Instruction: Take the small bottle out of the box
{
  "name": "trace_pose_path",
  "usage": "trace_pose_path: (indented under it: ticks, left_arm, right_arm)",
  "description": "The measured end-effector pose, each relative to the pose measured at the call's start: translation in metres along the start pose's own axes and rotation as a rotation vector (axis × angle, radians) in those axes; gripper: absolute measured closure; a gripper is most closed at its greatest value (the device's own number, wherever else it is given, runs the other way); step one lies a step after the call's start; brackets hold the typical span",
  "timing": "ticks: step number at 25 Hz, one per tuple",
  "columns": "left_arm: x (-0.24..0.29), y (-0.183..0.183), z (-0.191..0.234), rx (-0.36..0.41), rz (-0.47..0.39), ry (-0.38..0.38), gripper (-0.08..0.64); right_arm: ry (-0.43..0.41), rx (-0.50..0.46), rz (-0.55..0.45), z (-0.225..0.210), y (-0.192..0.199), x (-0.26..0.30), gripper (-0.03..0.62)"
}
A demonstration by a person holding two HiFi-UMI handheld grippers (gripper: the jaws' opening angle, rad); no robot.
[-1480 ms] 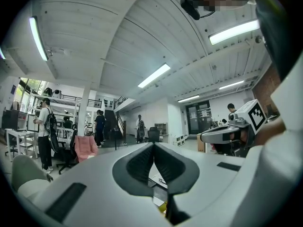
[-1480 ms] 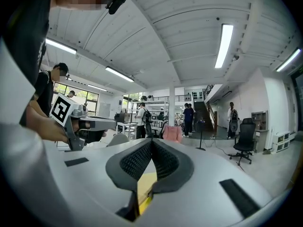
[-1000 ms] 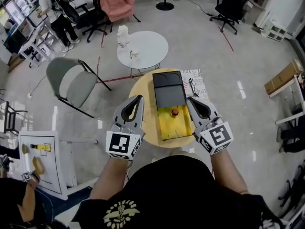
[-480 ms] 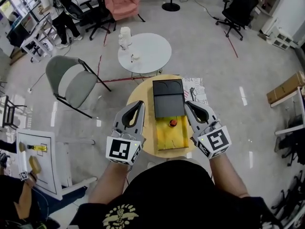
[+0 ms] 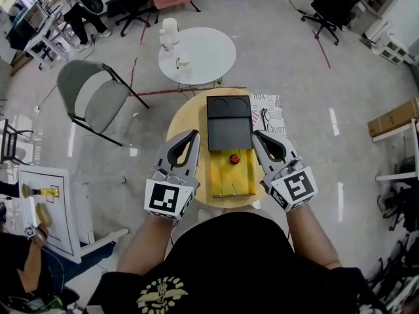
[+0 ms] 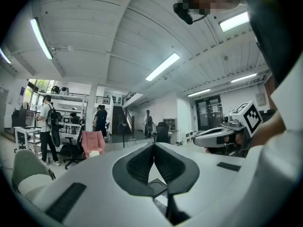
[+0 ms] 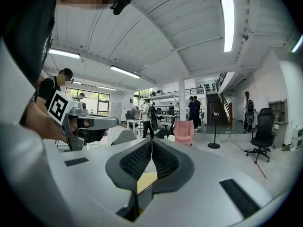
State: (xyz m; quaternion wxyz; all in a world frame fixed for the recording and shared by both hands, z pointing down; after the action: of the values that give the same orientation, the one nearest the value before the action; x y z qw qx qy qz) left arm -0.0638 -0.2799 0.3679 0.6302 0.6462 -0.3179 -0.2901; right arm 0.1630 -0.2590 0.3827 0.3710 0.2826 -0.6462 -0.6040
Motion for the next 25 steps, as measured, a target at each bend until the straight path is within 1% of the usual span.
trace_pose_path:
  ticks: [4, 9, 13, 15, 19, 22, 25]
  left_arm:
    - [0.003, 0.011, 0.000, 0.005, 0.012, 0.007, 0.545]
    - [0.002, 0.025, -0.004, -0.018, 0.039, 0.009, 0.545]
    - [0.003, 0.035, -0.007, -0.012, 0.058, 0.025, 0.545]
    - [0.003, 0.042, -0.007, -0.015, 0.078, 0.027, 0.545]
    - [0.002, 0.054, -0.009, -0.022, 0.093, 0.028, 0.545]
    - [0.003, 0.061, -0.011, -0.046, 0.089, 0.028, 0.545]
    - [0.000, 0.070, -0.013, -0.036, 0.121, 0.039, 0.545]
  right_arm:
    - [-0.008, 0.016, 0.016, -0.001, 0.013, 0.002, 0.561]
    - [-0.034, -0.018, 0.061, 0.002, 0.030, 0.001, 0.540]
    - [-0.027, -0.034, 0.101, 0.004, 0.049, 0.003, 0.523]
    - [-0.032, -0.028, 0.126, 0.006, 0.061, 0.005, 0.517]
    - [-0.042, -0.014, 0.137, 0.010, 0.076, 0.004, 0.515]
    - [-0.043, -0.007, 0.196, 0.011, 0.085, 0.002, 0.514]
    - [-0.052, -0.003, 0.171, 0.012, 0.098, 0.005, 0.511]
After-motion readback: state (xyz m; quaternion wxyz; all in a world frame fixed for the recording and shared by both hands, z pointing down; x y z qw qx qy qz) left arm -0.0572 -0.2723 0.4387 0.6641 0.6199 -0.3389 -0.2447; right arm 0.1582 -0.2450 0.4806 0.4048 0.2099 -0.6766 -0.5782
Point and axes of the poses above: the fingertips, and each gripper's own axes: x forward along the fingers, z to its left, y out of its underside, the point moved 8 cm from there along -x, backward along the fingers, and after that the axes turned 3 degrees about -z, right-handed, at the moved point
